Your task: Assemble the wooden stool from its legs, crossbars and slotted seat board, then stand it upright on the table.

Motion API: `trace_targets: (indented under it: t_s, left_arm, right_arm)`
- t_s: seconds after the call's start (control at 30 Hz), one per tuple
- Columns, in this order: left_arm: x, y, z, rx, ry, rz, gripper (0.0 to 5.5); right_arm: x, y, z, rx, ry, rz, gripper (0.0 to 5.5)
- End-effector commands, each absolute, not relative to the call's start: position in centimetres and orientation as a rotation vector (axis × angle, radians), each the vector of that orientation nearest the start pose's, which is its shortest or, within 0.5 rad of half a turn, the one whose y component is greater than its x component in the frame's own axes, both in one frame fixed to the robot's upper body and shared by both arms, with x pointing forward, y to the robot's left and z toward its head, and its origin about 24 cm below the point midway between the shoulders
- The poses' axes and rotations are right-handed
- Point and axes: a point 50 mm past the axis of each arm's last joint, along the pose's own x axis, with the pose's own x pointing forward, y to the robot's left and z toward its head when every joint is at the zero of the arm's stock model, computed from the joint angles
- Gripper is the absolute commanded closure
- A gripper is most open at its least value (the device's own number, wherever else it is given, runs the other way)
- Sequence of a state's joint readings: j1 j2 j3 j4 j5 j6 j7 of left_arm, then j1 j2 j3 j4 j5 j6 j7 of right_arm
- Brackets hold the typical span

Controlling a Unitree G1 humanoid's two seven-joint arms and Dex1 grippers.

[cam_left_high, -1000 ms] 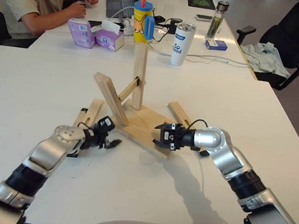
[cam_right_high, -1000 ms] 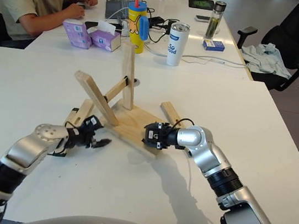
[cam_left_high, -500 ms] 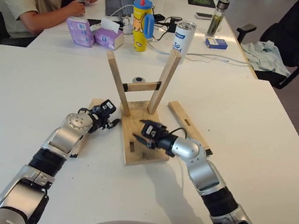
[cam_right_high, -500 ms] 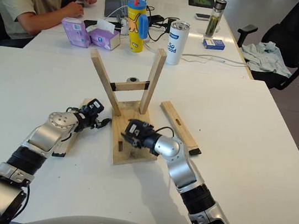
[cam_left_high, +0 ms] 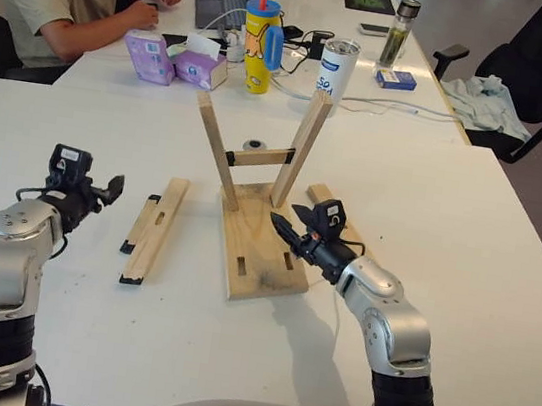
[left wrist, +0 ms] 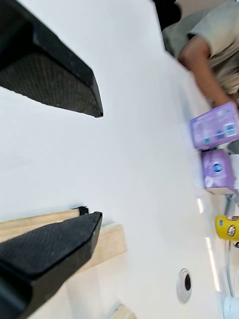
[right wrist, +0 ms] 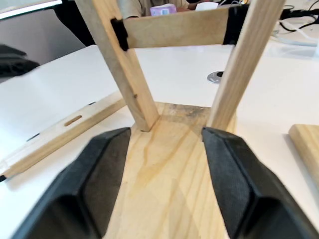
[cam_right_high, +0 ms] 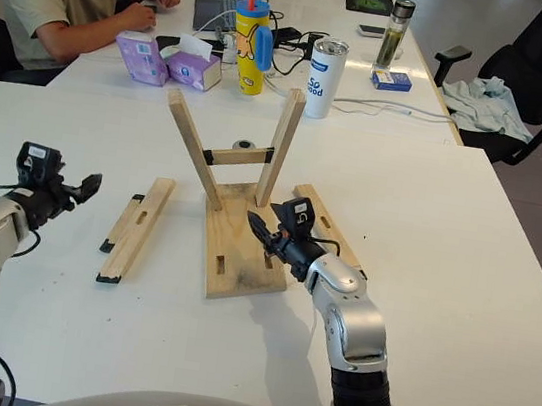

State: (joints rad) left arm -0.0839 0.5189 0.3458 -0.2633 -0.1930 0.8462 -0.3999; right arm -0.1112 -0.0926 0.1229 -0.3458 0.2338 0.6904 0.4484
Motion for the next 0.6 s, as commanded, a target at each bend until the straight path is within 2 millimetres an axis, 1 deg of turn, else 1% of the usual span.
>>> trace_targets:
  t_s: [0.03, 0.2, 0.3, 0.43, 0.6]
  left_arm:
    - [23.7, 28.2, 7.9, 0.073, 0.526, -0.133, 1.96]
    - [23.3, 28.0, 6.4, 0.099, 0.585, -0.177, 1.96]
    - [23.2, 28.1, 6.2, 0.125, 0.595, -0.186, 1.96]
    - [23.0, 27.1, 5.6, 0.143, 0.627, -0.235, 1.96]
    - [22.7, 27.4, 4.9, 0.126, 0.661, -0.23, 1.96]
  right_arm:
    - [24.8, -9.5, 8.7, 0.144, 0.247, 0.718, 2.84]
    - [24.6, -9.0, 8.7, 0.136, 0.254, 0.762, 2.84]
    - [24.5, -8.9, 8.6, 0.136, 0.263, 0.782, 2.84]
    - [24.2, -8.8, 8.3, 0.132, 0.288, 0.797, 2.84]
    - [24.1, -8.8, 8.1, 0.131, 0.308, 0.812, 2.84]
